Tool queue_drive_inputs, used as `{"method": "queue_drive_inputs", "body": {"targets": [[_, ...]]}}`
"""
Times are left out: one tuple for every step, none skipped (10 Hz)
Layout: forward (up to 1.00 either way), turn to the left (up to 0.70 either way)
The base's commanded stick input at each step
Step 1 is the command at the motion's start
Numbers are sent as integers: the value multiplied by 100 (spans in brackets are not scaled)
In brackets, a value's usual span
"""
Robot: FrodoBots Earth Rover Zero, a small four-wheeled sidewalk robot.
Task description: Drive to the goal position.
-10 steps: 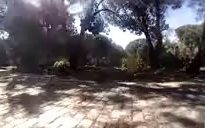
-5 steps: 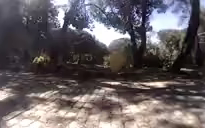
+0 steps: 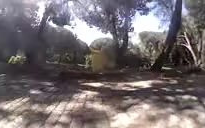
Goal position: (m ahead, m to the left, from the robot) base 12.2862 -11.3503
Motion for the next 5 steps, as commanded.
{"method": "queue_drive_inputs", "body": {"targets": [[70,-35],[70,-35],[70,-35],[70,-35],[70,-35]]}}
